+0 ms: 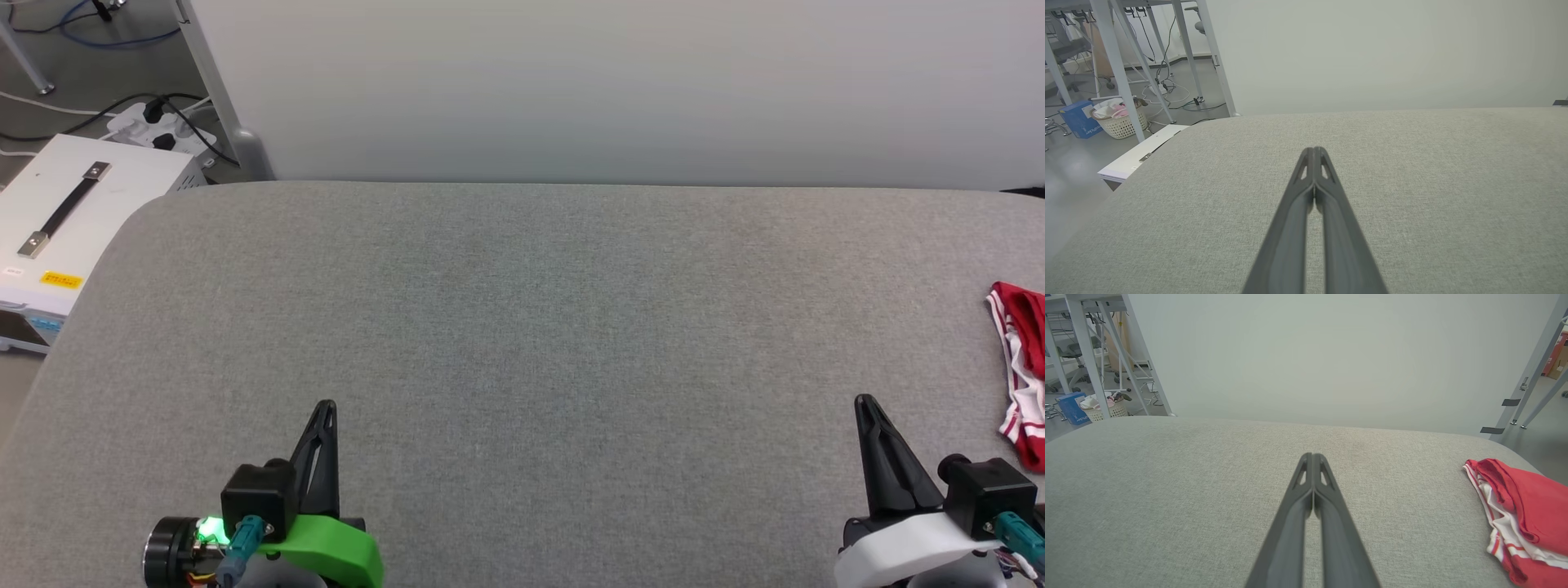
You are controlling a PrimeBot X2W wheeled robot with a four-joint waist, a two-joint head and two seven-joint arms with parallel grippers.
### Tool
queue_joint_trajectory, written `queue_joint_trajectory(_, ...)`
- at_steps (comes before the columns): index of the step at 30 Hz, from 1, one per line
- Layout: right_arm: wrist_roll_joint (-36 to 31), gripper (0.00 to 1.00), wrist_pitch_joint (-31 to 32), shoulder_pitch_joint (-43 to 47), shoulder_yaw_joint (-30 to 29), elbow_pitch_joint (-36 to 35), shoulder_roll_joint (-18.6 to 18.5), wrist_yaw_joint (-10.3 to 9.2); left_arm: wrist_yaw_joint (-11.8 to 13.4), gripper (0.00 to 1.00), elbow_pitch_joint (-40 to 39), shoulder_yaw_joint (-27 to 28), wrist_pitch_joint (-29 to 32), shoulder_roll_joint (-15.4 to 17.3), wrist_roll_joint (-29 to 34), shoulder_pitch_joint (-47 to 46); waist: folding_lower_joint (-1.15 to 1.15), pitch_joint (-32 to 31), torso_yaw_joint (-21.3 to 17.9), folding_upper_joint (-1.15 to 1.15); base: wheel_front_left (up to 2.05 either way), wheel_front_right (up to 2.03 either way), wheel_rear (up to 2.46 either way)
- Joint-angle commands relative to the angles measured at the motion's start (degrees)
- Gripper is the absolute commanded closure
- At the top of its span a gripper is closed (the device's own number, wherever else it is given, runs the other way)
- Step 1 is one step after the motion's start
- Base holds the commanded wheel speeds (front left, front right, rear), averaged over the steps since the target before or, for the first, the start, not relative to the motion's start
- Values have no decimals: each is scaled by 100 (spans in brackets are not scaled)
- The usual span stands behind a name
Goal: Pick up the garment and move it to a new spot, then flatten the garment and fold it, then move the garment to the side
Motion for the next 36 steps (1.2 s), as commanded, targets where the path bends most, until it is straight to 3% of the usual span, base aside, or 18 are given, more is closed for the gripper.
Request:
queue_joint_trajectory(1, -42, 100, 30, -105, 7, 22, 17, -2, 42, 100, -42, 24, 29, -11, 40, -119, 0, 0, -3, 0, 0, 0, 0)
queue_joint_trajectory(36, -297, 100, 454, -341, 100, 77, 63, -4, 79, 100, -150, 128, 444, -69, 141, -240, 0, -4, -95, 0, 0, 0, 0)
